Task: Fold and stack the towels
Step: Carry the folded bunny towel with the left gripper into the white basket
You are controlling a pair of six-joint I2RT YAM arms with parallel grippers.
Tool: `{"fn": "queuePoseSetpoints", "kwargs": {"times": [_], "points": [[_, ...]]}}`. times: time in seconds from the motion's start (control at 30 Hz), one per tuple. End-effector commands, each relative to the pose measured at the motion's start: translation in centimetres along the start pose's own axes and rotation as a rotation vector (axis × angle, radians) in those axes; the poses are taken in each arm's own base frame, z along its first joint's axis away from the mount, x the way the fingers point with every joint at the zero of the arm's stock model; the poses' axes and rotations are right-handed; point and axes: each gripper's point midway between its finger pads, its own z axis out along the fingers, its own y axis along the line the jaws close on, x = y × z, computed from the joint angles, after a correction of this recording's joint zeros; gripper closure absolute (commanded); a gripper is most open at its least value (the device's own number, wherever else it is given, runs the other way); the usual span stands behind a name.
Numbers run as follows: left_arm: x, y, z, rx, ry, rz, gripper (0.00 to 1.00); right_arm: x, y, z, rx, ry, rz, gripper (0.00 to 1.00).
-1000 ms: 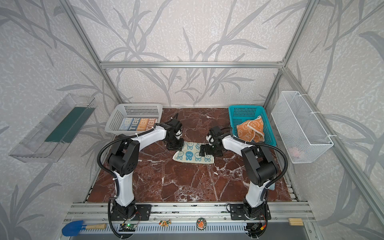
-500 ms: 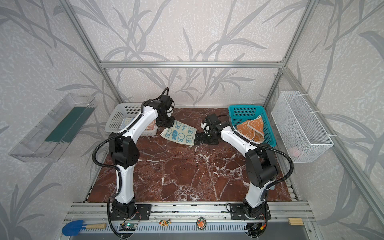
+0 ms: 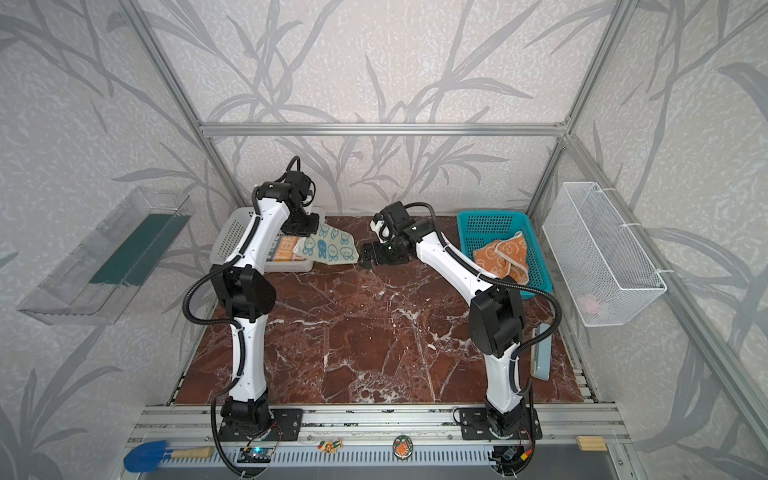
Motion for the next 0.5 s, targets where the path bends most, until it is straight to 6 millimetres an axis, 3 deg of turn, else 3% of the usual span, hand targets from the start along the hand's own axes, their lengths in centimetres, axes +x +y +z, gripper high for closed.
{"fn": "queuePoseSetpoints", "kwargs": {"times": [0.0,0.2,0.47], "points": [[-0.9,1.8,-1.2,-0.061,-0.044,0.078,1.0,0.3,0.4,0.7,-0.001,0.039,-0.007,0.01],[-1.9,4.6,-0.6,-0.101,-0.077,0.111,1.0,-0.6,1.2,2.0,-0.007,0.051,-0.03,0.01],[-1.4,8.5,1.8,-0.133,-0.039,0.106,1.0,-1.7,1.9,3.1,-0.026,0.057,-0.044,0.01]]}}
